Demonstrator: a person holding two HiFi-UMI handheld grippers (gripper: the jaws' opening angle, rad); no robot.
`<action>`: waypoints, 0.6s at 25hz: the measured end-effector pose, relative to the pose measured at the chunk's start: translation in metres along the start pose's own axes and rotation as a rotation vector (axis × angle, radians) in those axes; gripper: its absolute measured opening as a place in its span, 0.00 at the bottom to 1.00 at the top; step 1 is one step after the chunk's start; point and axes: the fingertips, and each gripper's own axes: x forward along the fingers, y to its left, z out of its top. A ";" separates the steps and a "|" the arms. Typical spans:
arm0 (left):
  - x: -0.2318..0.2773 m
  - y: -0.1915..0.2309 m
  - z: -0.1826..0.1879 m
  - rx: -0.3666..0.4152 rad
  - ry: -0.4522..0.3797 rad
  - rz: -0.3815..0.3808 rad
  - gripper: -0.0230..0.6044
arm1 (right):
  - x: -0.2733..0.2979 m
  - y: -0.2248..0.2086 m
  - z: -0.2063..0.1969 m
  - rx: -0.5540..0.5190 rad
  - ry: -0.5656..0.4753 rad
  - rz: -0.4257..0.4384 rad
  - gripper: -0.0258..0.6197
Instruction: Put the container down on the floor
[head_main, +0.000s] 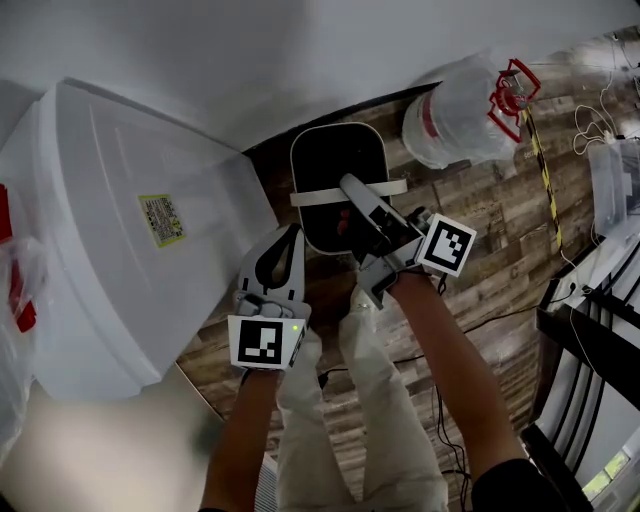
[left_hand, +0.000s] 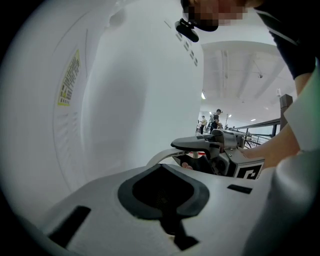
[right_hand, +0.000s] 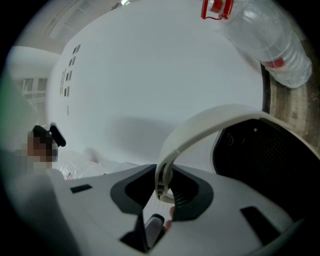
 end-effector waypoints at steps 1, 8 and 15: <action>0.006 0.002 -0.011 -0.012 0.005 -0.007 0.07 | 0.003 -0.014 0.000 0.003 -0.002 -0.010 0.18; 0.025 0.020 -0.045 -0.084 0.031 -0.030 0.07 | 0.024 -0.073 -0.004 0.002 0.007 -0.050 0.18; 0.037 0.012 -0.067 -0.074 0.053 -0.026 0.07 | 0.025 -0.102 -0.007 0.017 0.020 -0.071 0.18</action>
